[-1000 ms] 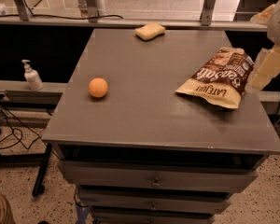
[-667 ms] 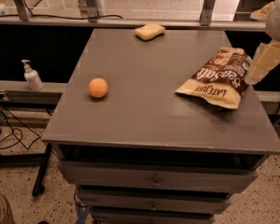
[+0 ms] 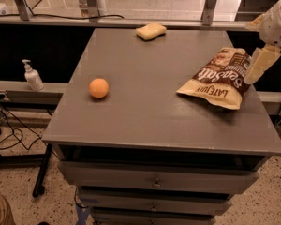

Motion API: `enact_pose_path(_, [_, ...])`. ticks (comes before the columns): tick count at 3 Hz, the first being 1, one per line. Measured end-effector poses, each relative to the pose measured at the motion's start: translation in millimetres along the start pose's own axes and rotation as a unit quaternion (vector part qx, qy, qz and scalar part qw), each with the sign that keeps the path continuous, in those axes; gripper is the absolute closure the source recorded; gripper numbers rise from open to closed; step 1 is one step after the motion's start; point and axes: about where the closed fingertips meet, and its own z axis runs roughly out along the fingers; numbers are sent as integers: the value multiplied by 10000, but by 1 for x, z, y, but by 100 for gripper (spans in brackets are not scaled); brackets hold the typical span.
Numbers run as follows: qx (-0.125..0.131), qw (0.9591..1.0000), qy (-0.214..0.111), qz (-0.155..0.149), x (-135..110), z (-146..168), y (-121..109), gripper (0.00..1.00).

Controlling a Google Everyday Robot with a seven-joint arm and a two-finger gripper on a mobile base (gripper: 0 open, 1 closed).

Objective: Pick brown chip bag

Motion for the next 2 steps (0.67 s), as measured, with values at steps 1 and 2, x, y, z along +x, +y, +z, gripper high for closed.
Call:
enact_pose_path(1, [-260,9996,10,131,16,27,0,0])
enact_pose_path(2, [-424,9988,-14,231,27,42,2,19])
